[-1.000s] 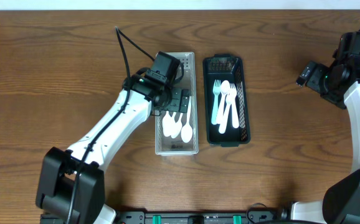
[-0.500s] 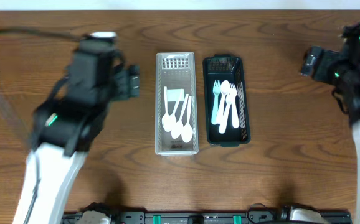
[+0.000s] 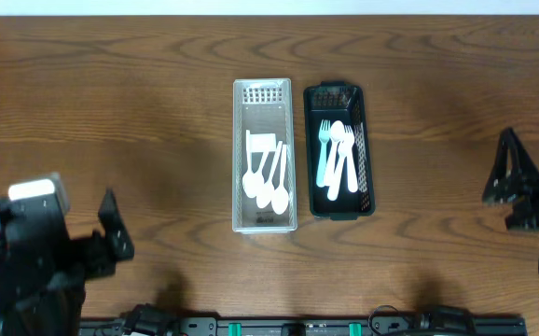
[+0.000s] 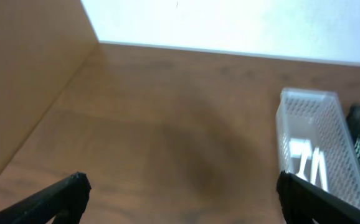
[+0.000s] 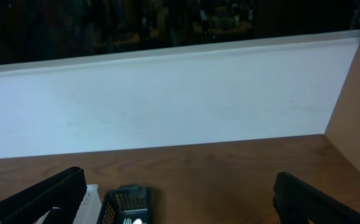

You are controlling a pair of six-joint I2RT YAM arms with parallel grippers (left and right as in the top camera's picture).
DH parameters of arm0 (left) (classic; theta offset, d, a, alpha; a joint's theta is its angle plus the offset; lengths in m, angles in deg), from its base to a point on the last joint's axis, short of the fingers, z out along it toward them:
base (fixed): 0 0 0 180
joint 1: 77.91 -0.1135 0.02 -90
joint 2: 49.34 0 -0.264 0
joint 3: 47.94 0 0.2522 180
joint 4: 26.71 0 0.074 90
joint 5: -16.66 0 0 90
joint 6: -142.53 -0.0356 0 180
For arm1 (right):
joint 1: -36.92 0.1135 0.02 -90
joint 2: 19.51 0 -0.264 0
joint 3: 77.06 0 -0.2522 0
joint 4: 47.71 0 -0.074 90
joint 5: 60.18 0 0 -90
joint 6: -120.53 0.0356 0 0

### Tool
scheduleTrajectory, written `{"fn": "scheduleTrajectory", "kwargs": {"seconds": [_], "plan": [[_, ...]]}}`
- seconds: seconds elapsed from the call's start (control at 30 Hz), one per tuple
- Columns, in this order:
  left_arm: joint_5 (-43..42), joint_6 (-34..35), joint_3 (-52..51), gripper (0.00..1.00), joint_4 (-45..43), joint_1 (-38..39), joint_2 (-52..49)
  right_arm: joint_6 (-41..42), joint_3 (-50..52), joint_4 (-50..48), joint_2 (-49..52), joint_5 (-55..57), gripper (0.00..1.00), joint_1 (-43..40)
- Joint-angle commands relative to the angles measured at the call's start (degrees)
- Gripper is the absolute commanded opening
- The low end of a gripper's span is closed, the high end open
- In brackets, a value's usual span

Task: Pack container

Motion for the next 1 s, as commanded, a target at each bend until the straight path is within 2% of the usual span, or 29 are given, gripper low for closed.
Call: {"fn": "scheduleTrajectory", "kwargs": {"seconds": [0.0,0.1,0.53,0.97], "plan": [[0.72,-0.74,0.24,0.98,2.99,-0.31,1.05,-0.98,0.07,1.11,-1.33,-0.46,0.99,0.37],[0.68,-0.72,0.24,0.98,5.84,-0.31,1.4,-0.98,0.07,2.03,-1.6,-0.46,0.99,0.37],[0.68,-0.72,0.24,0.98,5.84,-0.31,1.38,-1.01,0.07,10.69,-1.6,-0.44,0.99,0.37],[0.7,-0.74,0.24,0.98,5.86,-0.31,1.38,-1.01,0.07,28.17,-1.6,-0.44,0.99,0.37]]}}
